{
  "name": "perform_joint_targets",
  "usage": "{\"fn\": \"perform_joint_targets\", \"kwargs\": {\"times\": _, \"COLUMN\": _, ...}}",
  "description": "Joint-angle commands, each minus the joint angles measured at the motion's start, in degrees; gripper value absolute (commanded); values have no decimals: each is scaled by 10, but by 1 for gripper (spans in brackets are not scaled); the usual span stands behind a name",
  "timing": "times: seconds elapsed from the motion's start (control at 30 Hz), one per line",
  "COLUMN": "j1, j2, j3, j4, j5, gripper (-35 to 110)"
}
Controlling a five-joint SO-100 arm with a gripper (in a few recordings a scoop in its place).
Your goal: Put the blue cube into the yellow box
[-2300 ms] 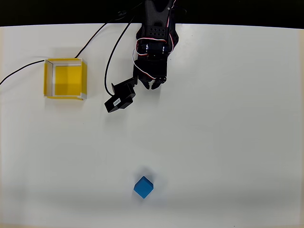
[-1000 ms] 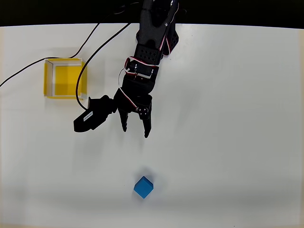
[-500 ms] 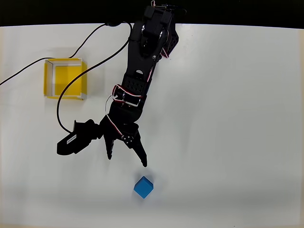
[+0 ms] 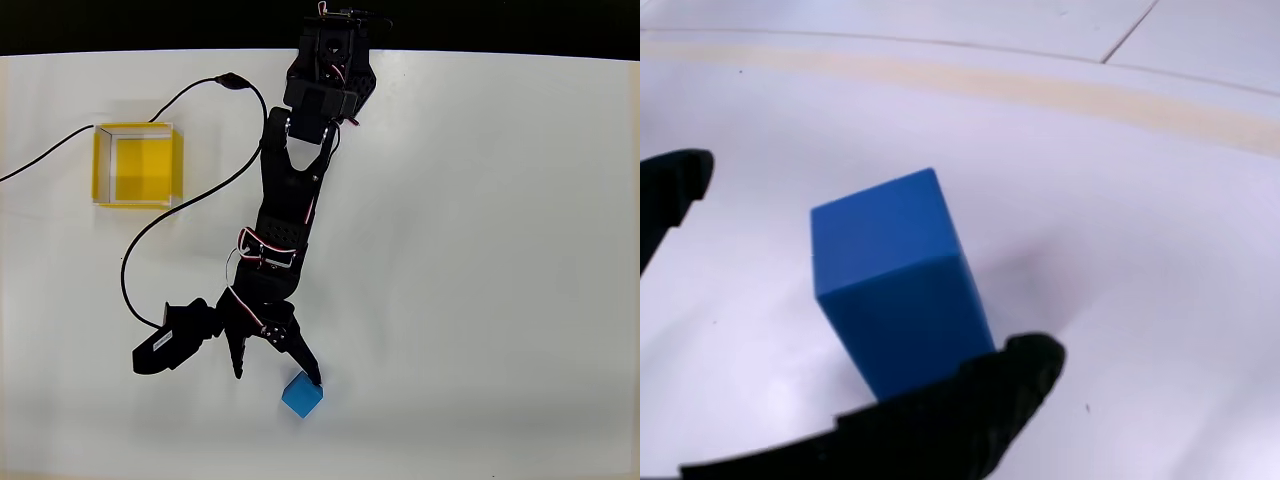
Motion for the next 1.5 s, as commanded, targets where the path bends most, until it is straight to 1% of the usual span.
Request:
{"fn": "perform_joint_targets", "kwargs": {"times": 0.0, "j1": -7, "j2": 10, "j3": -77, "j4": -47, "j5": -16, "gripper": 61}}
{"fn": "perform_joint_targets", "kwargs": {"times": 0.67, "j1": -41, "j2": -170, "j3": -226, "j4": -98, "j5": -7, "gripper": 61}}
{"fn": "perform_joint_targets", "kwargs": {"times": 0.9, "j1": -48, "j2": -214, "j3": -269, "j4": -102, "j5": -2, "gripper": 58}}
{"fn": "perform_joint_targets", "kwargs": {"times": 1.0, "j1": -53, "j2": -225, "j3": -275, "j4": -102, "j5": -9, "gripper": 54}}
{"fn": "perform_joint_targets", "kwargs": {"times": 1.3, "j1": -64, "j2": -234, "j3": -281, "j4": -95, "j5": -49, "gripper": 31}}
{"fn": "perform_joint_targets", "kwargs": {"times": 1.47, "j1": -66, "j2": -238, "j3": -286, "j4": -83, "j5": -79, "gripper": 24}}
